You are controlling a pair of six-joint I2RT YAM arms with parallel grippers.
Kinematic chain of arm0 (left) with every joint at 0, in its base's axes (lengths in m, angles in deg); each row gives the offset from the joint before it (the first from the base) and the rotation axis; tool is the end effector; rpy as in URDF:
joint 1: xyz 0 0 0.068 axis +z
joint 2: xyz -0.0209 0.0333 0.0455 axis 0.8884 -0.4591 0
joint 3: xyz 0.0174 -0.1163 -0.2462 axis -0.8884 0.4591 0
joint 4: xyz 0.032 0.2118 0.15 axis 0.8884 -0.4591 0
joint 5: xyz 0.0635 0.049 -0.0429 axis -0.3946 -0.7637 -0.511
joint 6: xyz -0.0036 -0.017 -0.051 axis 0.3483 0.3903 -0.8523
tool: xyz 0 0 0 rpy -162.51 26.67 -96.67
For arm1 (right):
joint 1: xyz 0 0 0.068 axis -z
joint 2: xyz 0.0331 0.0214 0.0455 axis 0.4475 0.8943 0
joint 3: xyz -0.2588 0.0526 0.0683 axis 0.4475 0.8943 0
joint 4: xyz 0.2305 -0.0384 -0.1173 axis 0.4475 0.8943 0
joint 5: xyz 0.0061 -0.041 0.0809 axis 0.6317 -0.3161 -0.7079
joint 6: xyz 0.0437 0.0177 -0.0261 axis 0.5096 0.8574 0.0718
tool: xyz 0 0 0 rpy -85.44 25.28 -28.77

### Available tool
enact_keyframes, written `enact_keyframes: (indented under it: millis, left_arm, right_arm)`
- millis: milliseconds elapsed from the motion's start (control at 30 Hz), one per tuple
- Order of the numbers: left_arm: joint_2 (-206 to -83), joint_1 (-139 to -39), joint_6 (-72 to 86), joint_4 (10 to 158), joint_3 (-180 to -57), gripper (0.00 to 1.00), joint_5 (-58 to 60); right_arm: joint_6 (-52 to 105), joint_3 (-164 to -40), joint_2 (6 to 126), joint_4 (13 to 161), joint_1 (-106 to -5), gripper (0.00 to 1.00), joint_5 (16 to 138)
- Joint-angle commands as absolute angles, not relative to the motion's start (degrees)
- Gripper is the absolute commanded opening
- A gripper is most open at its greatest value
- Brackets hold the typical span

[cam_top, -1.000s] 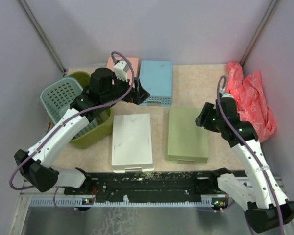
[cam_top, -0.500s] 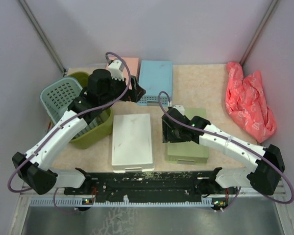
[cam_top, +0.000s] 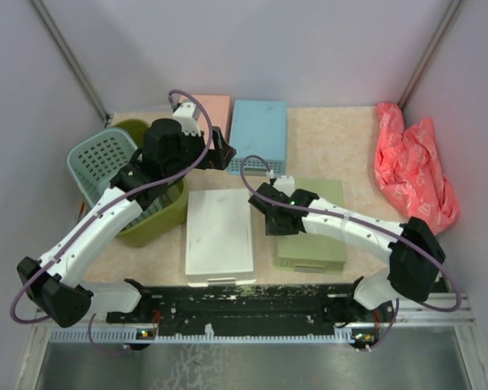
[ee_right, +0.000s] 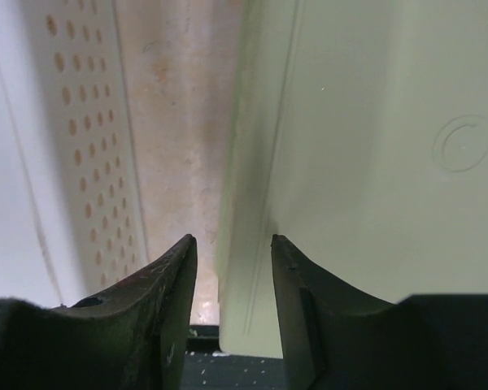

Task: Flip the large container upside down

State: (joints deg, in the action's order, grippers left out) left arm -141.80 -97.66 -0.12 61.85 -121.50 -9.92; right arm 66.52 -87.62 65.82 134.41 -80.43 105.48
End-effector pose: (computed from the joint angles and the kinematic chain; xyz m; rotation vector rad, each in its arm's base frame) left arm 0.2379 -0.1647 0.4030 0.2436 1.9090 -0.5975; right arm 0.1694 0.2100 0.2490 -0.0668 2.6109 0.0818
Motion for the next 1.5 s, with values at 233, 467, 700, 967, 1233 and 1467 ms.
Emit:
enact_keyframes:
  millis: [233,467,700,967,1233,1467]
  left_arm:
    - [-140.5,-97.2,0.0,63.1,-120.7,0.99,-9.8]
    - [-140.4,-97.3,0.0,63.3,-120.7,0.99,-8.9]
    - [-140.2,-97.2,0.2,63.4,-120.5,0.99,-8.4]
    - [-140.5,-97.2,0.2,64.2,-119.9,0.99,-8.2]
    - [-141.9,-97.2,-0.6,65.8,-119.5,0.99,-6.0]
    - [-141.4,-97.2,0.0,65.3,-119.5,0.99,-6.6]
  right_arm:
    - [68.2,-94.4,75.3,143.0,-77.1,0.39,125.3]
    - [62.7,-93.4,72.6,137.5,-65.7,0.37,125.3]
    - [60.3,-96.5,63.0,139.7,-62.1,0.49,121.8]
    - [71.8,-83.8,42.7,146.1,-62.2,0.50,108.9]
    - [84.3,-67.0,31.8,142.9,-62.2,0.50,101.4]
    - [81.4,-66.3,37.7,139.6,-58.8,0.59,110.9]
